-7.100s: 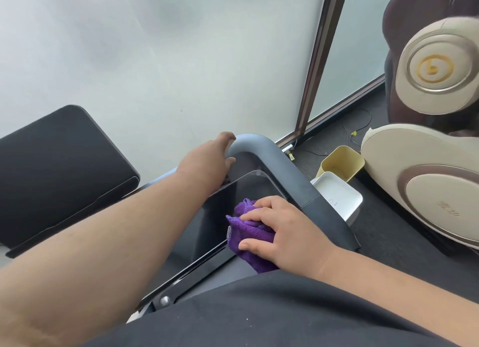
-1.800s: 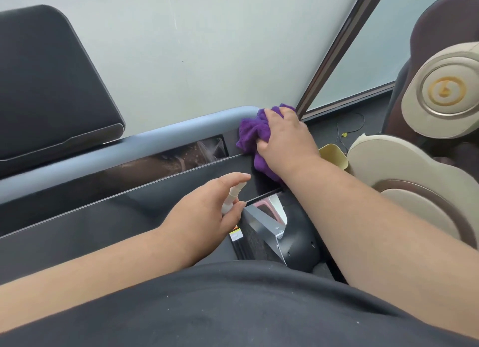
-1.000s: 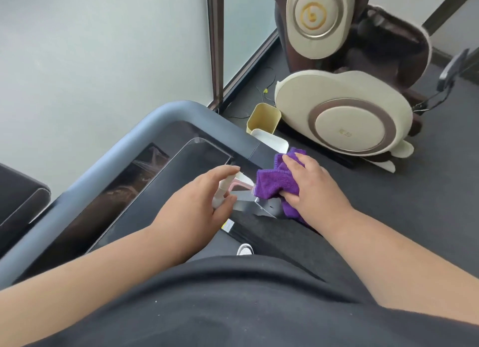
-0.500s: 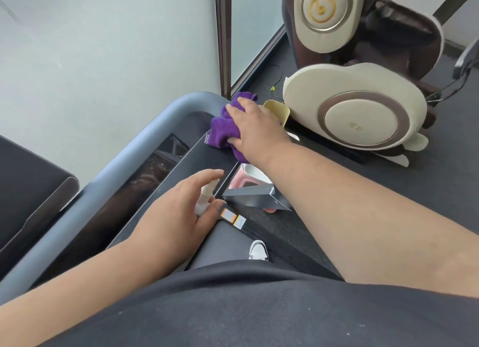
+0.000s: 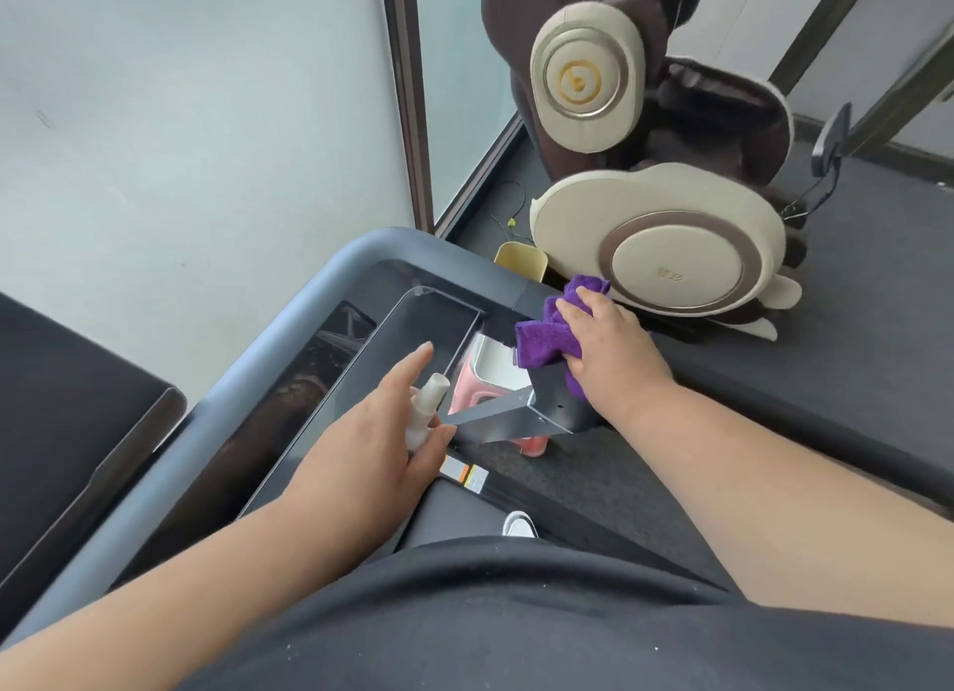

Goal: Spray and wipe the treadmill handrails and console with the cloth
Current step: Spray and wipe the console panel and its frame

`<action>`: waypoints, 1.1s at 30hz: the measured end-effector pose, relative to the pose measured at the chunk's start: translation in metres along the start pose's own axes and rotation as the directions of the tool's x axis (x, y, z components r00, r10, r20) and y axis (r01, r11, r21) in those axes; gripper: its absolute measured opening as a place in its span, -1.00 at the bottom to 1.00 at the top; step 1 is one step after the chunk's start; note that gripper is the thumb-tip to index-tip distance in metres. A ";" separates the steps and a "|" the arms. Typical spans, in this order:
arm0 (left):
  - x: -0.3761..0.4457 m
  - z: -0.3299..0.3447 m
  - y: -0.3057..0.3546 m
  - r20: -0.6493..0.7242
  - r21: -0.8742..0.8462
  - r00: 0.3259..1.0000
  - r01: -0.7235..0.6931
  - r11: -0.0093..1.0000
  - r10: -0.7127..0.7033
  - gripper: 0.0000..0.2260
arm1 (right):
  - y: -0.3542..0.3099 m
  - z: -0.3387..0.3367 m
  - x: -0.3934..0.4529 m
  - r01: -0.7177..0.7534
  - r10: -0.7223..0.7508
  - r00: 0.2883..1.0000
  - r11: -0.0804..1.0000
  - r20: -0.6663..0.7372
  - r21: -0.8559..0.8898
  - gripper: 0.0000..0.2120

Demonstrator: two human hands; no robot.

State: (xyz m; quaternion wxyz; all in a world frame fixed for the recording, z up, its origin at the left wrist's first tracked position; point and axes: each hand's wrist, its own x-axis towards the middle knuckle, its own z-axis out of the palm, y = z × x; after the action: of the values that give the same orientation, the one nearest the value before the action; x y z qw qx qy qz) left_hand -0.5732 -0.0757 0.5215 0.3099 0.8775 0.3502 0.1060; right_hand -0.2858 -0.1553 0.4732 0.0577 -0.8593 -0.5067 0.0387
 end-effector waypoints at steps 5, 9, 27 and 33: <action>0.004 -0.005 0.014 -0.003 -0.076 0.996 -0.084 0.994 0.084 -0.77 | -0.015 -0.031 -0.030 -0.116 0.140 0.990 0.889 -0.020 0.442 -0.48; 0.012 0.002 0.035 0.044 -0.358 0.999 0.023 0.934 -0.008 -0.74 | -0.058 -0.058 -0.068 -0.055 0.166 0.980 0.752 -0.107 0.657 -0.52; -0.022 0.113 0.211 0.066 -0.301 0.942 -0.295 0.907 0.328 -0.72 | 0.081 -0.076 -0.246 -0.220 0.485 0.868 0.569 -0.108 0.792 -0.68; -0.056 0.215 0.322 0.069 -0.384 0.941 -0.281 0.879 0.331 -0.76 | 0.203 -0.096 -0.333 -0.252 0.568 0.811 0.557 -0.142 0.791 -0.72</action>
State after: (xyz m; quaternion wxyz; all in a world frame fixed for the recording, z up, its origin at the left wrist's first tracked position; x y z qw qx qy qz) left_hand -0.3509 -0.3964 0.5537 0.4710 0.8530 0.1591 0.1589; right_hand -0.2589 -0.5499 0.5433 0.4878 -0.8444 -0.2043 0.0853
